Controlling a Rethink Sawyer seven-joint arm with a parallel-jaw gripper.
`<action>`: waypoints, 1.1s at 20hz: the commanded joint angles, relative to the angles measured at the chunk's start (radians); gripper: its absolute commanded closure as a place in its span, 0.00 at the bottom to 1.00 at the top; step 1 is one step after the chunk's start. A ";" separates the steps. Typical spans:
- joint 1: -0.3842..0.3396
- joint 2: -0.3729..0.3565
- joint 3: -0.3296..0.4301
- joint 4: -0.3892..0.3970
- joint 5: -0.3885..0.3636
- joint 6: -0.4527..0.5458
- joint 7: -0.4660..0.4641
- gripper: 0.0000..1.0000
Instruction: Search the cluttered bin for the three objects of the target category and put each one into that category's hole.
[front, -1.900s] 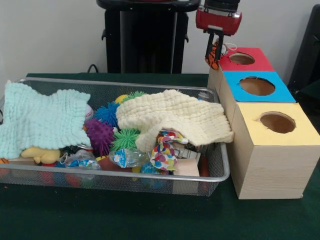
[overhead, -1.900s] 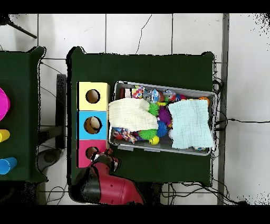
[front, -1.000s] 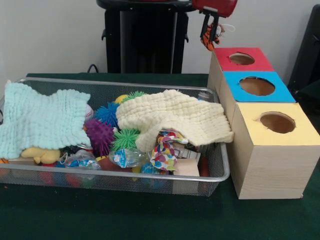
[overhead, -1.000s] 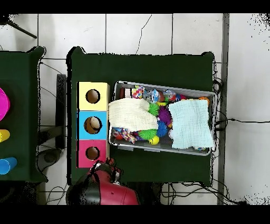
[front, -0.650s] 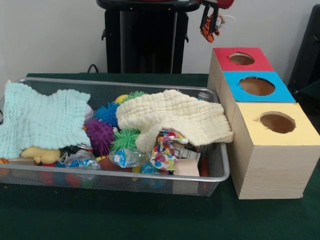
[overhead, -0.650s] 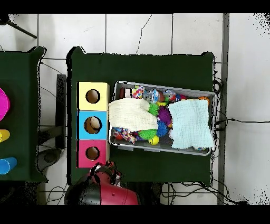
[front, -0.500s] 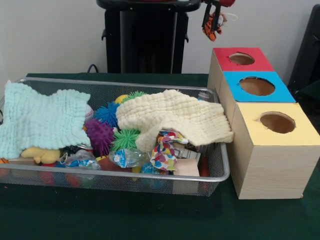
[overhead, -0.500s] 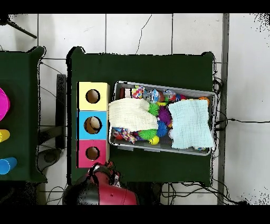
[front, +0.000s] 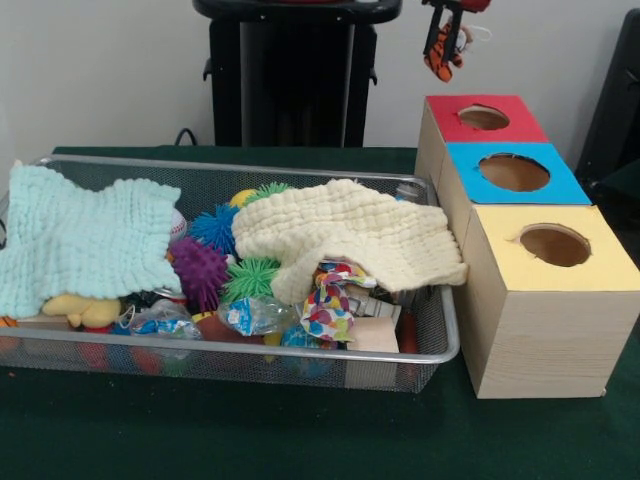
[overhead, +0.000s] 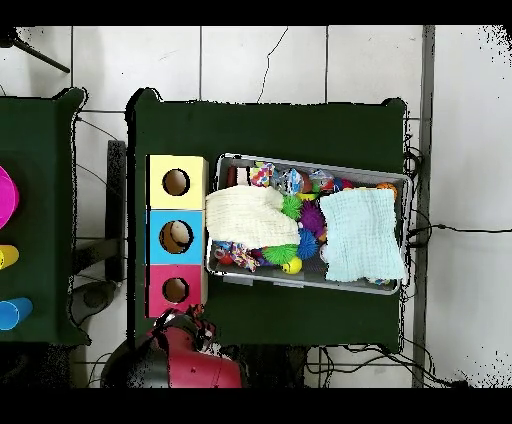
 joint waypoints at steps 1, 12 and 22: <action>0.038 0.066 0.007 -0.069 0.085 0.037 0.313 1.00; 0.033 0.149 0.087 -0.041 0.188 -0.092 0.301 1.00; 0.025 0.191 0.123 -0.026 0.233 -0.177 0.286 1.00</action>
